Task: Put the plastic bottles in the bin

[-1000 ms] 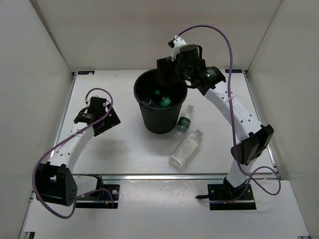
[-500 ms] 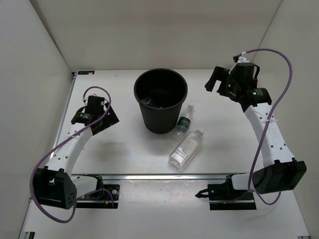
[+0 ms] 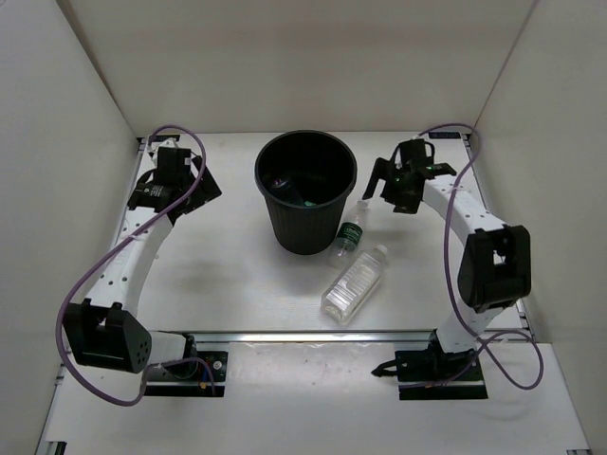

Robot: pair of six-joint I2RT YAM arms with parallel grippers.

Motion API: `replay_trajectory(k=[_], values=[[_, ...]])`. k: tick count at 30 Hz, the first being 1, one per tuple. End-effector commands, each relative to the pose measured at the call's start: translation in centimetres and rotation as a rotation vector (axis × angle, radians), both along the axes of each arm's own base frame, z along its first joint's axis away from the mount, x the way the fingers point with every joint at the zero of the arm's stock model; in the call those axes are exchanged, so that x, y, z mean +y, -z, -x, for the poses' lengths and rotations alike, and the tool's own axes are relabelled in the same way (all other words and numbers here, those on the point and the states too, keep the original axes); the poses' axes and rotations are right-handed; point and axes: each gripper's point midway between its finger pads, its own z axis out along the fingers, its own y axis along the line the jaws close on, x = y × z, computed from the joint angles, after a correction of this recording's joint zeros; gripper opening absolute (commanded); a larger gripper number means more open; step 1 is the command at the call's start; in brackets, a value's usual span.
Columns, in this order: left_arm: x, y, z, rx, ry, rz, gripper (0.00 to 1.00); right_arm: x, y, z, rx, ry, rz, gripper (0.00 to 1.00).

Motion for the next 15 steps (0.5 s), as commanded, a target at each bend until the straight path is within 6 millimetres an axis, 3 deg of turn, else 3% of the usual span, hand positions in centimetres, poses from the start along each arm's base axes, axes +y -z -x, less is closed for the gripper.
replay_trajectory(k=[1, 4, 8, 15], values=[[0.8, -1.9, -0.5, -0.046, -0.014, -0.013, 0.99, 2.2, -1.1, -2.9, -0.071, 0.018, -0.017, 0.99], [1.1, -3.0, -0.7, -0.069, -0.014, -0.034, 0.99, 3.4, 1.7, -3.4, -0.008, 0.026, -0.009, 1.00], [1.1, -2.7, -0.5, -0.057, -0.015, -0.034, 0.99, 4.3, 4.0, -3.5, 0.055, 0.046, 0.006, 0.98], [1.4, -2.1, 0.3, -0.038, -0.016, -0.040, 0.99, 4.3, 7.4, -2.5, 0.122, 0.114, 0.012, 0.79]])
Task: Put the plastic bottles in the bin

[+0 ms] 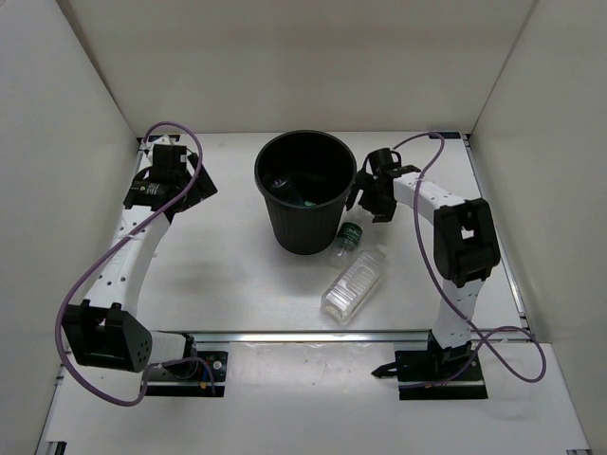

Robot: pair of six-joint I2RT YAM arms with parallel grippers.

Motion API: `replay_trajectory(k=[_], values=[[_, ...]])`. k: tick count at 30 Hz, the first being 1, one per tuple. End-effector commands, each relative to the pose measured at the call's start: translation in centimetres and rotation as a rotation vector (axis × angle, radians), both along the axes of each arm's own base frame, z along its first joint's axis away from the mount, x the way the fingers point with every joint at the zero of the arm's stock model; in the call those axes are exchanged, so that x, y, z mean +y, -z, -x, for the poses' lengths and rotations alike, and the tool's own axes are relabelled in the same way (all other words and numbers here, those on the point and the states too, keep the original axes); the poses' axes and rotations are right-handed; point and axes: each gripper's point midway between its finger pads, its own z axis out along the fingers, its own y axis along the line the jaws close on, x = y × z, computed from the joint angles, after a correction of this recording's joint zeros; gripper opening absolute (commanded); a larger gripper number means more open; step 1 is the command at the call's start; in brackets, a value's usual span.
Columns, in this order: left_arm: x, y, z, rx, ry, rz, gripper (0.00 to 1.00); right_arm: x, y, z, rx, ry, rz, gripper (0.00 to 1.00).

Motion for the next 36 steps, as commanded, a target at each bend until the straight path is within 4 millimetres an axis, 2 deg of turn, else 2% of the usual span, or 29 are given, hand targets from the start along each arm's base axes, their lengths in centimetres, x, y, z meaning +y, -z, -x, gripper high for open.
replay_trajectory(k=[1, 3, 5, 8, 10, 11, 14, 15, 17, 18, 19, 21, 22, 24, 25, 26, 27, 29, 30, 32, 33, 34, 36], values=[[0.5, -0.8, 0.7, -0.016, -0.005, -0.014, 0.99, 0.0, 0.1, -0.3, -0.019, 0.069, -0.007, 0.77], [0.3, -1.2, 0.5, -0.026, 0.003, -0.010, 0.99, 0.2, 0.5, 0.1, -0.016, 0.075, -0.017, 0.65], [0.3, -1.5, 0.5, -0.036, 0.015, -0.009, 0.98, -0.4, 0.7, 0.3, -0.016, 0.097, 0.010, 0.54], [0.2, -1.6, 0.6, -0.043, 0.018, -0.008, 0.99, -1.5, -0.2, 0.0, -0.043, 0.121, 0.022, 0.38], [0.3, -1.1, 0.8, -0.039, 0.013, -0.003, 0.99, -2.8, -3.2, -1.1, -0.119, 0.145, 0.042, 0.24], [0.3, -1.3, 0.8, -0.043, 0.015, -0.008, 0.99, -3.6, -4.3, -1.5, -0.138, 0.163, 0.049, 0.23], [0.4, -1.2, 1.0, -0.046, 0.017, -0.018, 0.99, -6.9, -10.8, -3.2, -0.295, 0.191, 0.148, 0.14], [0.4, -1.0, 1.2, -0.045, 0.014, -0.014, 0.99, -7.9, -14.2, -3.8, -0.375, 0.216, 0.164, 0.13], [0.2, -0.5, 1.4, -0.038, 0.025, -0.009, 0.98, -9.2, -19.8, -4.6, -0.512, 0.219, 0.209, 0.14], [0.2, -0.1, 1.6, -0.037, 0.013, 0.004, 0.98, -9.4, -23.7, -4.4, -0.604, 0.214, 0.235, 0.13], [-0.2, 1.2, 2.3, -0.004, 0.031, 0.017, 0.99, -9.4, -26.2, -4.4, -0.671, 0.188, 0.266, 0.13], [-0.9, 2.5, 3.1, 0.012, 0.049, 0.037, 0.99, -7.7, -32.5, -4.1, -0.825, 0.161, 0.285, 0.13], [-1.2, 3.9, 3.8, 0.042, 0.053, 0.046, 0.99, -7.7, -34.5, -4.0, -0.881, 0.156, 0.328, 0.14], [-1.7, 5.2, 4.6, 0.066, 0.066, 0.071, 0.99, -4.2, -38.6, -3.3, -1.004, 0.084, 0.339, 0.14], [-1.8, 6.0, 5.2, 0.083, 0.065, 0.082, 0.98, -2.5, -40.0, -3.0, -1.046, 0.056, 0.315, 0.15], [-1.9, 6.6, 5.5, 0.095, 0.068, 0.080, 0.99, -1.7, -40.9, -3.1, -1.081, 0.039, 0.313, 0.14], [-2.4, 6.9, 5.7, 0.102, 0.081, 0.089, 0.99, 0.4, -42.0, -2.9, -1.126, -0.003, 0.278, 0.14], [-2.9, 7.6, 6.2, 0.114, 0.096, 0.094, 0.99, 3.4, -42.7, -2.8, -1.176, -0.073, 0.273, 0.16], [-2.9, 7.2, 6.2, 0.102, 0.099, 0.100, 0.98, 4.8, -43.0, -2.3, -1.204, -0.104, 0.277, 0.18], [-2.8, 6.8, 6.1, 0.085, 0.090, 0.104, 0.99, 7.7, -42.3, -1.9, -1.205, -0.147, 0.301, 0.23], [-2.5, 6.8, 6.1, 0.083, 0.083, 0.097, 0.99, 8.1, -42.1, -1.8, -1.202, -0.153, 0.309, 0.25], [-2.3, 6.5, 6.1, 0.075, 0.077, 0.087, 0.98, 8.6, -40.7, -1.9, -1.175, -0.166, 0.326, 0.29], [-2.1, 5.7, 5.6, 0.057, 0.071, 0.072, 0.99, 9.5, -39.5, -1.8, -1.153, -0.194, 0.284, 0.45]])
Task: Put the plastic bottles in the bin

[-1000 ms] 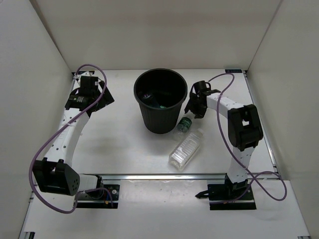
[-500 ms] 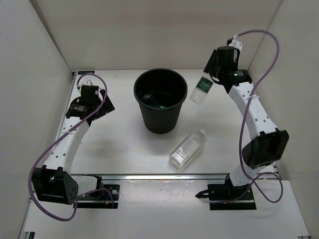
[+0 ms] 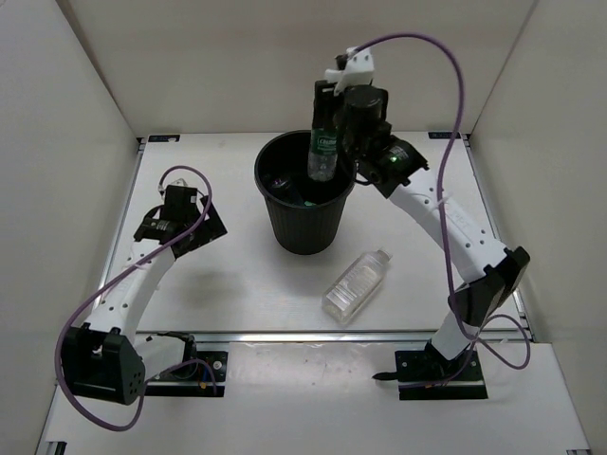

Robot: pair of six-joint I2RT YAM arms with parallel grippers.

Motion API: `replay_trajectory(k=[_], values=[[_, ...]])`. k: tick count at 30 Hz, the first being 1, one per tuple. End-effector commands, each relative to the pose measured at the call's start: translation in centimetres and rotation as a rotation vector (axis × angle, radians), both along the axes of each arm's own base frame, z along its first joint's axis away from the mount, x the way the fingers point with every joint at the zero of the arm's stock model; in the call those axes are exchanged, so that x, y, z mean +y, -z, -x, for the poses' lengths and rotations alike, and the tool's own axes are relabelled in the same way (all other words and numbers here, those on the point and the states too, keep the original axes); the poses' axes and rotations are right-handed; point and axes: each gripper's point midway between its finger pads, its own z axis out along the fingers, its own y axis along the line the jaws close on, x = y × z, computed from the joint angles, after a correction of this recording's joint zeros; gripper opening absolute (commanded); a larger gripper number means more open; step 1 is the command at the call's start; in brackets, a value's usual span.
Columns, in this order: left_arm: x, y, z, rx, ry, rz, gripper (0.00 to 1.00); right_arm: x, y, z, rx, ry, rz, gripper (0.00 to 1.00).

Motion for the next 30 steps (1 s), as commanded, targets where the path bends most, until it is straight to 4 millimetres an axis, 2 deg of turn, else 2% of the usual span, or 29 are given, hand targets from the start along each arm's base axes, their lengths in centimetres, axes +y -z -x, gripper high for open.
replay_trajectory(k=[1, 3, 4, 6, 9, 11, 12, 14, 15, 16, 18, 19, 21, 22, 24, 25, 27, 30], values=[[0.2, -2.9, -1.2, -0.100, -0.014, 0.001, 0.99, 0.8, 1.7, -0.2, 0.016, -0.028, 0.034, 0.49], [0.3, -4.0, -1.9, -0.119, -0.012, -0.010, 0.99, 1.4, 2.9, 0.1, 0.057, -0.068, 0.028, 0.73], [0.3, -4.0, -2.0, -0.111, -0.004, -0.017, 0.99, 1.3, 2.8, 0.2, 0.057, -0.066, 0.027, 0.80], [0.3, -5.2, -2.8, -0.140, -0.003, -0.021, 0.99, 0.9, 2.4, 0.8, 0.055, -0.062, 0.031, 0.99], [0.7, -6.4, -4.1, -0.160, -0.009, -0.045, 0.99, -0.4, 2.5, 2.3, 0.104, -0.066, -0.011, 0.99], [0.9, -7.0, -4.7, -0.158, -0.011, -0.054, 0.99, -2.5, 3.2, 3.2, 0.172, -0.028, -0.070, 1.00], [1.0, -7.5, -5.1, -0.166, -0.011, -0.062, 0.99, -3.5, 4.0, 4.4, 0.231, -0.022, -0.095, 0.99], [0.9, -7.7, -5.7, -0.164, 0.003, -0.066, 0.98, -7.3, 9.3, 6.0, 0.394, 0.087, -0.114, 0.99], [0.8, -7.7, -5.8, -0.152, 0.006, -0.056, 0.98, -8.5, 11.9, 7.4, 0.476, 0.107, -0.166, 1.00], [0.9, -8.1, -6.0, -0.157, 0.009, -0.060, 0.99, -9.3, 12.6, 9.0, 0.519, 0.125, -0.230, 0.99], [0.7, -7.8, -6.4, -0.145, 0.018, -0.060, 0.99, -11.1, 16.8, 11.4, 0.653, 0.188, -0.244, 1.00], [0.4, -7.9, -6.5, -0.143, 0.026, -0.056, 0.99, -11.8, 18.2, 13.1, 0.723, 0.234, -0.267, 0.99], [0.1, -7.4, -6.4, -0.130, 0.032, -0.048, 0.99, -12.8, 22.7, 16.1, 0.868, 0.315, -0.271, 1.00], [-0.3, -7.3, -6.4, -0.128, 0.048, -0.043, 0.99, -12.8, 23.0, 16.9, 0.884, 0.325, -0.318, 0.99], [-1.0, -6.3, -6.0, -0.109, 0.068, -0.014, 0.99, -12.7, 27.7, 18.5, 0.985, 0.311, -0.400, 0.99], [-0.8, -6.1, -5.9, -0.104, 0.069, -0.016, 0.99, -12.2, 27.2, 17.7, 0.962, 0.270, -0.499, 0.99], [-1.2, -5.4, -5.5, -0.080, 0.079, -0.019, 0.99, -12.2, 29.6, 17.4, 0.959, 0.273, -0.571, 0.99], [-1.8, -5.0, -5.1, -0.070, 0.095, -0.005, 0.99, -13.5, 31.3, 16.3, 0.938, 0.387, -0.640, 0.99]])
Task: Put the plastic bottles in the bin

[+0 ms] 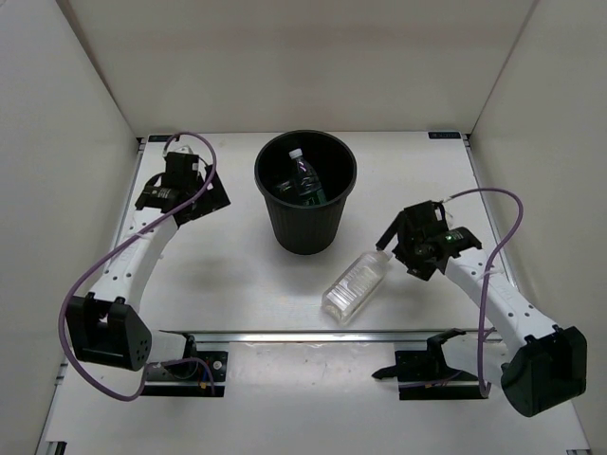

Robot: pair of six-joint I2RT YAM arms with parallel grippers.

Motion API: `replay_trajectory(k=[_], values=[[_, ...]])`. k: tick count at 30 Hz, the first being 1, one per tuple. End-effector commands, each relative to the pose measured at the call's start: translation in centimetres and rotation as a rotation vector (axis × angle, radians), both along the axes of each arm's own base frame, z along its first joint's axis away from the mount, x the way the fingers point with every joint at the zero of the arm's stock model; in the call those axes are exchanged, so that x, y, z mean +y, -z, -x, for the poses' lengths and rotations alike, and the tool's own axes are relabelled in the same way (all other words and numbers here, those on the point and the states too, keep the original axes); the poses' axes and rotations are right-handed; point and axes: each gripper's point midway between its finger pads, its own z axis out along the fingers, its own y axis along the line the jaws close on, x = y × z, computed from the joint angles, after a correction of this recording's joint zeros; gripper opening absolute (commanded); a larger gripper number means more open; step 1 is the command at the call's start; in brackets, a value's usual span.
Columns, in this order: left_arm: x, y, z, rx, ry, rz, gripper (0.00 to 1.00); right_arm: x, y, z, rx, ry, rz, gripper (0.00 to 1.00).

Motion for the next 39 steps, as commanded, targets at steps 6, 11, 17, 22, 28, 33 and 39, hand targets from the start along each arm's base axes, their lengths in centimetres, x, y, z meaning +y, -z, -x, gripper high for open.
replay_trajectory(k=[6, 11, 17, 22, 28, 33, 39], values=[[-1.2, 1.3, 2.1, 0.043, 0.048, 0.032, 0.99, 1.5, 0.8, -4.8, -0.130, 0.138, -0.206, 0.99], [-0.9, 2.0, 2.6, 0.063, 0.042, 0.028, 0.99, 0.4, 2.9, -5.8, -0.095, 0.155, -0.137, 0.98], [-0.1, 2.3, 3.1, 0.071, 0.019, 0.008, 0.98, 1.1, 6.3, -5.0, -0.032, 0.130, -0.118, 0.92], [0.5, 2.4, 3.2, 0.071, -0.004, 0.000, 0.98, 1.5, 7.6, -4.6, -0.021, 0.119, -0.091, 0.75], [0.5, 2.7, 3.5, 0.079, -0.004, -0.001, 0.99, 1.4, 7.9, -4.5, -0.003, 0.113, -0.072, 0.36], [0.6, 2.4, 3.4, 0.069, -0.009, 0.002, 0.99, 0.4, 5.6, -5.5, -0.071, 0.136, -0.027, 0.11], [0.7, 2.3, 2.9, 0.051, -0.017, 0.019, 0.99, -1.6, -3.7, -9.6, -0.295, 0.106, 0.016, 0.01]])
